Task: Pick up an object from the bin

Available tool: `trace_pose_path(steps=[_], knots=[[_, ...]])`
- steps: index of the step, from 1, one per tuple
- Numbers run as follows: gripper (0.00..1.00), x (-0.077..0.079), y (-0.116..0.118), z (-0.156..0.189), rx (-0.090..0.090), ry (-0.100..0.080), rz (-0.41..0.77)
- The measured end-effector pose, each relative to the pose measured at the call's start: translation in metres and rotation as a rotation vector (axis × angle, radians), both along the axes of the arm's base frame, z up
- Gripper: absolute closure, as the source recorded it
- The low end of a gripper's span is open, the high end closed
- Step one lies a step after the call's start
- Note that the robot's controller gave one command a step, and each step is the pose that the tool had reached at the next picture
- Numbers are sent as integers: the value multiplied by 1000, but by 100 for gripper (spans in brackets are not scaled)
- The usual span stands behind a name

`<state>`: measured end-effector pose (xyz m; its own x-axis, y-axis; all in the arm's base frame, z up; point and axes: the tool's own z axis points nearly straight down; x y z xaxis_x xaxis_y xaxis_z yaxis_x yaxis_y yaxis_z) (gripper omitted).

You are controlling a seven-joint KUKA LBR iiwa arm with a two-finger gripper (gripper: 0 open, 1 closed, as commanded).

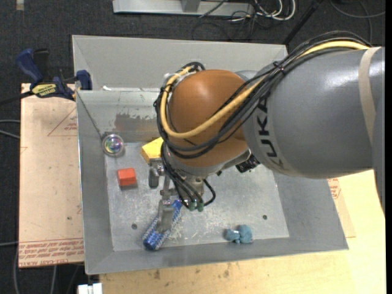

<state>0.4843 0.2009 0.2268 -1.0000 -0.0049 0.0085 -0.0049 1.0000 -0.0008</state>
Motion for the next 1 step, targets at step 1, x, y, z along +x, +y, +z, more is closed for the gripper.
trace_pose_path(steps=[1], knots=[[0,-5,-21,-102,-1,0,96]])
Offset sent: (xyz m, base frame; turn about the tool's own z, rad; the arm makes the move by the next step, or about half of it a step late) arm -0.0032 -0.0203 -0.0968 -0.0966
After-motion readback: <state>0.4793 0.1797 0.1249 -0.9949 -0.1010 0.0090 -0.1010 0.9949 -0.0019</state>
